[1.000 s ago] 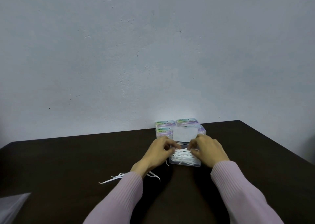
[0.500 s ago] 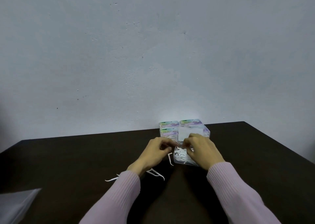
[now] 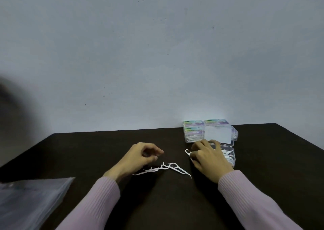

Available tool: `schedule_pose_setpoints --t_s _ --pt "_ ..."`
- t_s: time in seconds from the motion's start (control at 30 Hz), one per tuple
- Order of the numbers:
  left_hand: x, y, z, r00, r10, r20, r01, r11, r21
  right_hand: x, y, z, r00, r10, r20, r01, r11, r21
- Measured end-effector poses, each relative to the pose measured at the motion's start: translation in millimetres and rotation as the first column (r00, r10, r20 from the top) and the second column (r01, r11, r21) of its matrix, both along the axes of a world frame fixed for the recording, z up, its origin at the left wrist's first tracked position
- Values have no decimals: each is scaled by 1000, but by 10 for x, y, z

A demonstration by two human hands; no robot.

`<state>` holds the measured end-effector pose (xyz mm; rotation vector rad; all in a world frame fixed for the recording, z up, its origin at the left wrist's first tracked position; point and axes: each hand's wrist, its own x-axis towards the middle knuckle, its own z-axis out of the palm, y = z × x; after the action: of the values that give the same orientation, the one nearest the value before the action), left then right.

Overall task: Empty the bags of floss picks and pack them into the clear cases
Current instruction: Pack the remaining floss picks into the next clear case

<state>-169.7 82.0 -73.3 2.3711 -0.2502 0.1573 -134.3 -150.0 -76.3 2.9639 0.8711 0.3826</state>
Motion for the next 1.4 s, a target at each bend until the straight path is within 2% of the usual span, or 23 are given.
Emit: schedule_pose_setpoints --t_s 0.1,0.23,0.3,0.5,0.7,0.8,0.9,1.07,1.17,1.4 --pt "-66 167 21 999 16 -32 -16 1000 14 -28 34 16 998 65 -12 -65 998 5" --pt "-158 292 91 976 -31 -217 41 998 44 -84 100 12 996 92 20 -93 995 35" --pt "-171 295 107 967 -49 -252 70 995 73 -120 129 9 995 94 20 -95 994 56" --pt "-157 258 30 983 -25 -181 29 999 19 -206 234 -9 992 126 -23 -123 988 95" --pt "-132 186 -19 992 -3 -126 5 1000 15 -225 256 -14 999 8 -40 -2 989 149" --pt "-123 176 -43 998 41 -46 -36 995 98 -227 257 -13 1000 -16 -11 17 990 139" --pt "-110 196 -41 995 88 49 -98 951 293 -222 251 -24 999 -53 -4 53 994 93" --pt "-108 214 -50 996 48 75 -78 872 483 -215 271 -31 997 -72 -6 72 993 -99" --pt "-91 173 -67 995 -3 103 -60 799 598 -220 273 -61 997 -65 28 69 985 -159" --pt "-86 179 -114 987 41 155 -119 836 536 -181 238 -67 998 -47 42 51 993 -108"
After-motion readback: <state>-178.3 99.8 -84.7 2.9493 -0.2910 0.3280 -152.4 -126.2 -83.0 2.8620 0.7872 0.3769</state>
